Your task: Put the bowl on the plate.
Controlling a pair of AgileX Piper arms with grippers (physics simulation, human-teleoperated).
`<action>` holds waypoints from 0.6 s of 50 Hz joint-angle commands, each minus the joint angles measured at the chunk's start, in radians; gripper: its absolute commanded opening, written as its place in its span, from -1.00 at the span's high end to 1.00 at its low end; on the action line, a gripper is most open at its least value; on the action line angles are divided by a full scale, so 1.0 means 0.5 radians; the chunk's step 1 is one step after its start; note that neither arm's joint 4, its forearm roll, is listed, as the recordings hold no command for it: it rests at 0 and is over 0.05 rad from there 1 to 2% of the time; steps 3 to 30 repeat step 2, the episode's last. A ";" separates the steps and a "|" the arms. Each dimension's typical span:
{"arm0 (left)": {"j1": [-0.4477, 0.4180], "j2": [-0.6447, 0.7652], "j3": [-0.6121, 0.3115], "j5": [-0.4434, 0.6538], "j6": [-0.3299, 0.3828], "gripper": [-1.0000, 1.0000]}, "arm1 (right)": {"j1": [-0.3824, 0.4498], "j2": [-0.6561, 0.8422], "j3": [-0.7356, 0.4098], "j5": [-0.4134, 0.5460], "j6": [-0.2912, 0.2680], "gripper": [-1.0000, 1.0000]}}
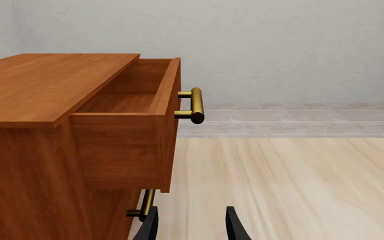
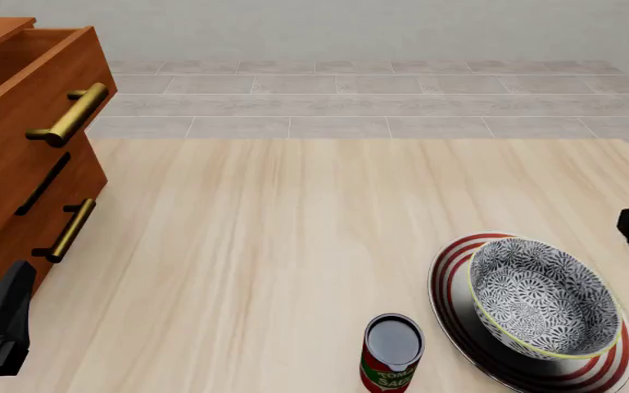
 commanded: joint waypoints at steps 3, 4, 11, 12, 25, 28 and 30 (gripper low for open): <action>0.000 0.000 0.000 0.000 0.000 -1.00 | 0.041 0.005 -0.078 0.020 -0.003 -1.00; 0.000 0.000 0.000 0.000 0.000 -1.00 | 0.041 0.005 -0.078 0.020 -0.003 -1.00; 0.000 0.000 0.000 0.000 0.000 -1.00 | 0.041 0.005 -0.078 0.020 -0.003 -1.00; 0.000 0.000 0.000 0.000 0.000 -1.00 | 0.041 0.005 -0.078 0.020 -0.003 -1.00; 0.000 0.000 0.000 0.000 0.000 -1.00 | 0.041 0.005 -0.078 0.020 -0.003 -1.00; 0.000 0.000 0.000 0.000 0.000 -1.00 | 0.041 0.005 -0.078 0.020 -0.003 -1.00; 0.000 0.000 0.000 0.000 0.000 -1.00 | 0.041 0.005 -0.078 0.020 -0.003 -1.00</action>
